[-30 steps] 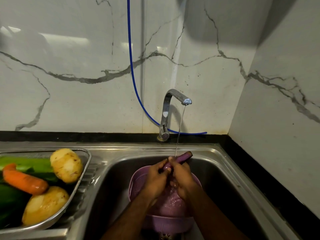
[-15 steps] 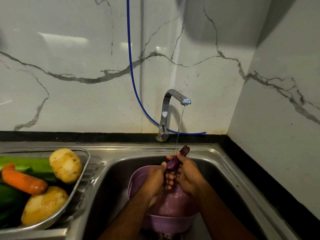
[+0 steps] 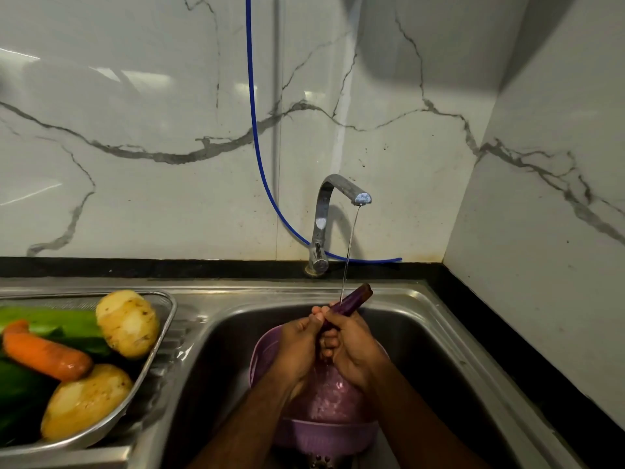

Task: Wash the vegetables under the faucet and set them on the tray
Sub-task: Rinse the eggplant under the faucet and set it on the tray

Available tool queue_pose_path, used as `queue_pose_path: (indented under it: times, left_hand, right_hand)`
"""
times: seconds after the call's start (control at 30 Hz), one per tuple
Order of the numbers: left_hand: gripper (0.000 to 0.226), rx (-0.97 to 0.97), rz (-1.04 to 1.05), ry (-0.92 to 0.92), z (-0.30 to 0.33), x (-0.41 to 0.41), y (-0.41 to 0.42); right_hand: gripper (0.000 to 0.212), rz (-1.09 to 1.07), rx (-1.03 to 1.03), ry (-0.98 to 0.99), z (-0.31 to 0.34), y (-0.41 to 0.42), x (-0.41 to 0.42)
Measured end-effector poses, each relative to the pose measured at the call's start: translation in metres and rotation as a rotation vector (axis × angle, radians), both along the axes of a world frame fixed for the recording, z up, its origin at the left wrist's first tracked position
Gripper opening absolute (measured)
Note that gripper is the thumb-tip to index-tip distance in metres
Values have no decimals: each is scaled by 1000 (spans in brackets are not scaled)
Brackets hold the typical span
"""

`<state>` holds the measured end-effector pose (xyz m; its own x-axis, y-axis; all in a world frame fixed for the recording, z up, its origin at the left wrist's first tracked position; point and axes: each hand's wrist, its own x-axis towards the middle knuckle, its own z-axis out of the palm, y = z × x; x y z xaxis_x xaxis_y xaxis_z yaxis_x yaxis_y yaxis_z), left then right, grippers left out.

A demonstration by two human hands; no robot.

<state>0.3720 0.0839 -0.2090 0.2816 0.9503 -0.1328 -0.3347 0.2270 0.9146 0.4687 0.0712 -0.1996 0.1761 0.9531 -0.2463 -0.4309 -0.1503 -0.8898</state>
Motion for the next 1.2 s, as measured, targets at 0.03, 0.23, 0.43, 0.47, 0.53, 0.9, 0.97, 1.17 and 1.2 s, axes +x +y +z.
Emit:
queue_pose_path:
  times: [0.03,0.23,0.43,0.47,0.53,0.9,0.97,1.17,1.2]
  left_hand:
    - [27,29,31,-2,-1,0,0]
    - [25,183,54,7,-2,-1,0]
    - [23,148,45,-91,4,5,-3]
    - [22,139,51,-93,4,6,-3]
    - [22,129,66,-72,2,6,-1]
    - [16,101,105,106,-2,-2,6]
    - [17,129,110,176,-5,-4,8]
    - [7,252,86,350,-4,-10,10]
    - [7,262,87,373,-3,-11,10]
  right_hand:
    - [37,-23,11,18,1,0,-1]
    - [39,-172,-45,74,0,6,7]
    - [39,-196,-41,165,13,2,12]
    - [38,-192,-42,171,14,2,12]
    - [34,-195,-40,162,14,2,14]
    - [38,-220,5,-84,0,2,12]
    - [39,-203,-12,-110,1,-2,9]
    - [25,-215,-21,-88,7,-5,8]
    - [24,-223,-14,-90,6,-3,8]
